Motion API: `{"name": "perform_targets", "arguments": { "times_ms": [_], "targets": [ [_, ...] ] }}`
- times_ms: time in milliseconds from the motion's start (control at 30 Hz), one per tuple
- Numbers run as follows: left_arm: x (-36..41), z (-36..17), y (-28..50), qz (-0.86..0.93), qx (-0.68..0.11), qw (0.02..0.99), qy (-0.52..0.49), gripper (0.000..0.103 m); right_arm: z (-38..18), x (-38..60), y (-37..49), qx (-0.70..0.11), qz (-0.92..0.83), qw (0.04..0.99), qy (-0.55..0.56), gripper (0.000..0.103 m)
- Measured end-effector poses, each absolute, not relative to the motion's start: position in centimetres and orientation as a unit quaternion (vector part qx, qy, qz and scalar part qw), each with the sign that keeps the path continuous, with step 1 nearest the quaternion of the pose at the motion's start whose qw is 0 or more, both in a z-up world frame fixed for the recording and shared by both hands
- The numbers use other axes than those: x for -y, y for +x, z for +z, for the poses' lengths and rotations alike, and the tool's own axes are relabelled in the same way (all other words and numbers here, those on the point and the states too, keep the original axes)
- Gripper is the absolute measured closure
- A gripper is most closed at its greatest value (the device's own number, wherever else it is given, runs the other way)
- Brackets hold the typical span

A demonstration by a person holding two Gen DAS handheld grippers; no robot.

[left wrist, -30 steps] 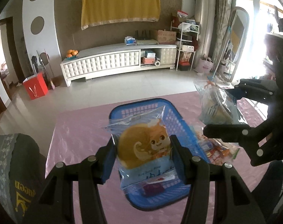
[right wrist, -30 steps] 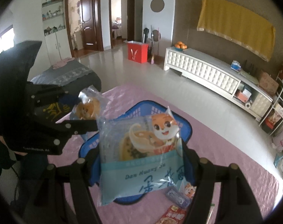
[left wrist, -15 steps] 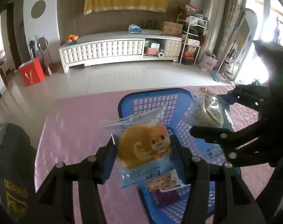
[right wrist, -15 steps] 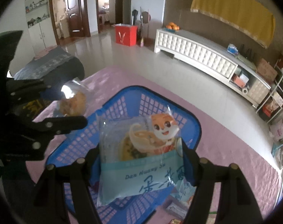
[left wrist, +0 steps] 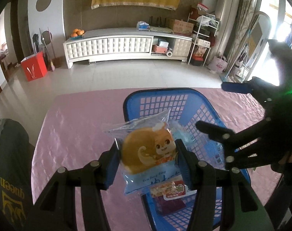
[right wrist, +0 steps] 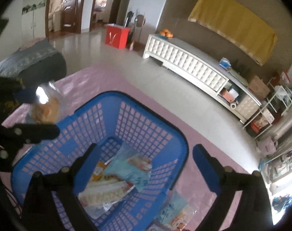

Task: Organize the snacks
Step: 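Carry both bread bags over the basket and release them inside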

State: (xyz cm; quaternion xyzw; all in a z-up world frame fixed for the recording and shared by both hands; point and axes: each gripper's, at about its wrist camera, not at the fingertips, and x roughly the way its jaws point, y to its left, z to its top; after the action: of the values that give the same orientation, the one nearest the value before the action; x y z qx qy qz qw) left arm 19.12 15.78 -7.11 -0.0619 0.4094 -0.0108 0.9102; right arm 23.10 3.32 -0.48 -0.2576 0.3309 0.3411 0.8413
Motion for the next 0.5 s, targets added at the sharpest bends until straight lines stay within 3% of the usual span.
{"name": "perform_targets", "arguments": {
  "times_ms": [500],
  "targets": [
    [-13.8, -6.0, 19.2, -0.027, -0.415, 0.909, -0.036, 0.051, 1.5, 0.0, 21.8, -0.350, 0.321, 0.856, -0.204, 0.005]
  ]
}}
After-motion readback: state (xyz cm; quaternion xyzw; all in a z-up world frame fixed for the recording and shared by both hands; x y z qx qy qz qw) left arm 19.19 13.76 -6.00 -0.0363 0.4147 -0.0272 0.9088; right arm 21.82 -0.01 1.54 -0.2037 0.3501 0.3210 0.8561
